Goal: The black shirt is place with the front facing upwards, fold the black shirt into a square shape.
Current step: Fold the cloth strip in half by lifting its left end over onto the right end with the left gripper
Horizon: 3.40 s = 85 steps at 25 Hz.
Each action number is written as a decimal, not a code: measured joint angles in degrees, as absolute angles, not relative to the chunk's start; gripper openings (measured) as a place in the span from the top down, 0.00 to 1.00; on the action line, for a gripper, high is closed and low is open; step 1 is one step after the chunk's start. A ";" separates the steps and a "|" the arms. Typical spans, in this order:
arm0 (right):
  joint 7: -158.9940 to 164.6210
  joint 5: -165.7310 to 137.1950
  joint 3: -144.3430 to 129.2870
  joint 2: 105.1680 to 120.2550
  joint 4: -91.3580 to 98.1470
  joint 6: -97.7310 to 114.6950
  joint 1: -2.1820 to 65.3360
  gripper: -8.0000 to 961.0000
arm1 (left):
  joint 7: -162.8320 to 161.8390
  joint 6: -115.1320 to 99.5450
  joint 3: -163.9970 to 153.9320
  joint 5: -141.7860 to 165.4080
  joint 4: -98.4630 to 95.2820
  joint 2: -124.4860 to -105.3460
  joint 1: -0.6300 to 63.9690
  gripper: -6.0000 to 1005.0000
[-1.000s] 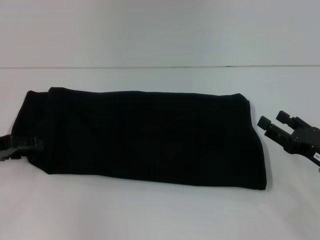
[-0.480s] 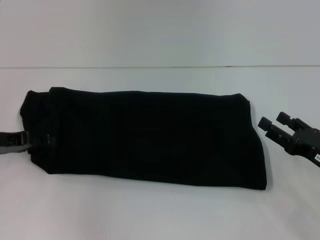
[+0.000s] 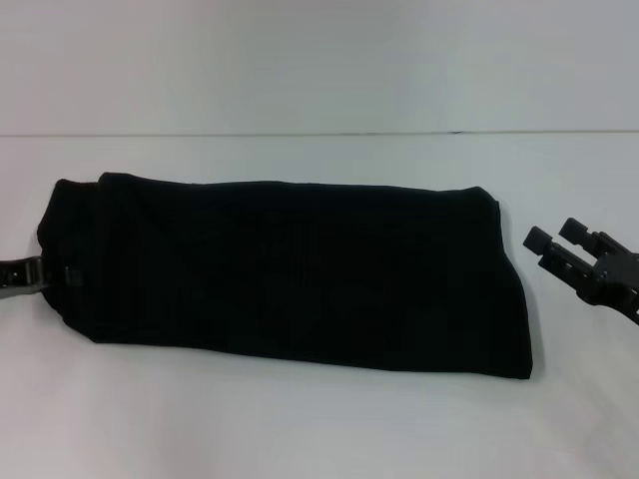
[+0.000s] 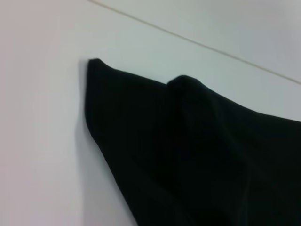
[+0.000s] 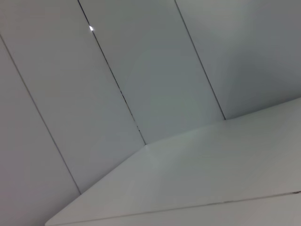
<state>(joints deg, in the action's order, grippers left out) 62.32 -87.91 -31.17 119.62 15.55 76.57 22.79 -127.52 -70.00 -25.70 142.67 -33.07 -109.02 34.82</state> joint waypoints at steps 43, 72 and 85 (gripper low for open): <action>63.08 -87.95 -22.23 119.53 16.08 79.37 18.44 0.19 | -120.44 -87.80 -17.78 122.13 -40.14 -109.50 27.75 0.90; 59.63 -88.10 -17.04 119.56 15.81 82.00 11.45 0.19 | -110.44 -84.01 -41.98 107.96 -30.31 -124.53 46.68 0.90; 59.25 -89.29 -17.91 119.61 14.91 81.51 11.89 0.19 | -91.11 -64.63 -48.35 90.90 -8.50 -124.72 53.86 0.83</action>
